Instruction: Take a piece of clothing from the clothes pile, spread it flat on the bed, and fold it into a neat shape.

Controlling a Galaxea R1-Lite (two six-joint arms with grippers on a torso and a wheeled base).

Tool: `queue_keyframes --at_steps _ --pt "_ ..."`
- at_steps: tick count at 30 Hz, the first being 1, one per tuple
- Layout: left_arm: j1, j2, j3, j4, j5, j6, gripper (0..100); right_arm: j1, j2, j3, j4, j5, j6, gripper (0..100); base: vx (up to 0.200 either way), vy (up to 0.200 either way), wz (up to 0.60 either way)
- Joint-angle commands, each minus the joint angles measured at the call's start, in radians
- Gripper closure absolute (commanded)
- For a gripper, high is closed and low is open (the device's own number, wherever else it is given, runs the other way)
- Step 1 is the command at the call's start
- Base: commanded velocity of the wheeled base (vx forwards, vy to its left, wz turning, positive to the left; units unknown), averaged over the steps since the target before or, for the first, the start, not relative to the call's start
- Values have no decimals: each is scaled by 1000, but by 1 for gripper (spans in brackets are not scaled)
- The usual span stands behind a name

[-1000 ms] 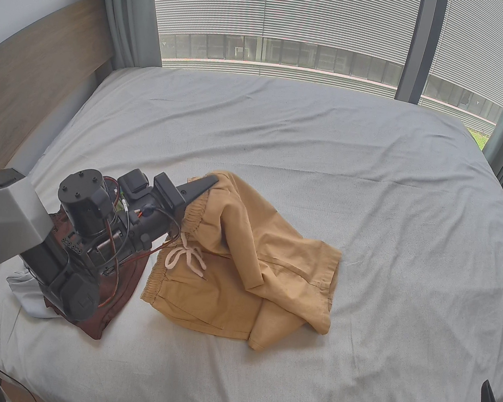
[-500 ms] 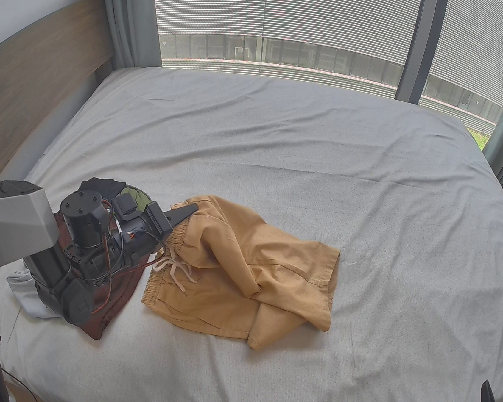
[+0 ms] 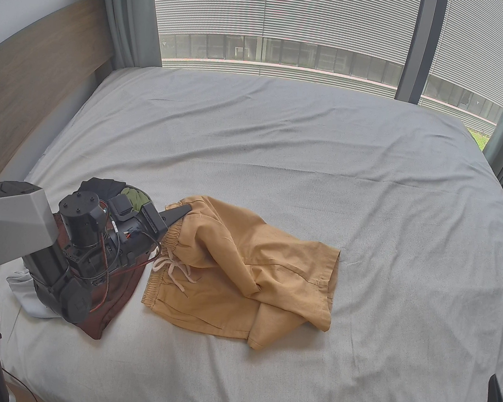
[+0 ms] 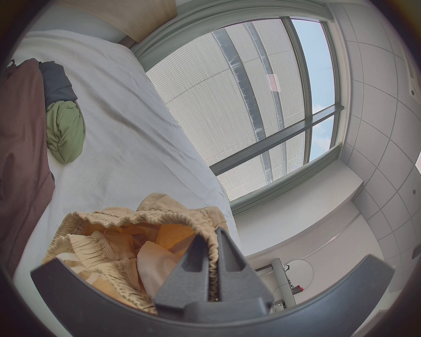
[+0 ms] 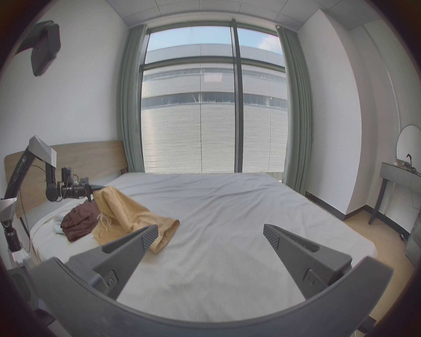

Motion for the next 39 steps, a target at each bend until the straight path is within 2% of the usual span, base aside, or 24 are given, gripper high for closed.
queue_keyframes --at_steps 1,4,5,6,7,8,10,12,15,18,23,28,31,34,39 --pt "1 -4 -2 0 0 -2 100 20 133 -208 -107 12 -4 0 0 0 0" --pt "-1 -7 -4 0 0 0 100 84 258 -282 -102 55 26 0 0 0 0" --pt "-1 -8 -4 0 0 -2 100 145 337 -308 -104 66 65 0 0 0 0" --pt "-2 -8 -4 0 0 -2 100 165 361 -315 -105 69 82 0 0 0 0" --pt "-1 -7 -4 0 0 -2 100 228 435 -340 -107 79 142 0 0 0 0" --pt "-1 -5 -5 0 0 -2 100 263 467 -355 -107 104 176 0 0 0 0" --pt "-1 -4 -7 0 0 -2 100 351 535 -398 -112 199 248 0 0 0 0" --pt "2 -2 -11 0 0 -5 100 395 617 -447 -122 244 297 0 0 0 0" --pt "7 -5 -11 0 0 -4 100 400 757 -499 -181 250 352 0 0 0 0" --pt "7 -7 -8 0 0 -4 100 397 890 -513 -276 259 352 0 0 0 0" --pt "4 -7 -7 0 -2 -4 100 395 1056 -522 -355 296 349 0 0 0 0" --pt "7 -31 -10 0 -5 -4 100 360 1292 -536 -579 306 352 0 0 0 0" --pt "-1 -42 -11 0 -5 -4 100 320 1390 -530 -691 342 351 0 0 0 0" --pt "-10 -48 -11 0 -3 -2 100 308 1466 -538 -722 375 354 0 0 0 0" --pt "-12 -68 -19 0 -6 -4 100 288 1602 -567 -760 386 360 0 0 0 0"
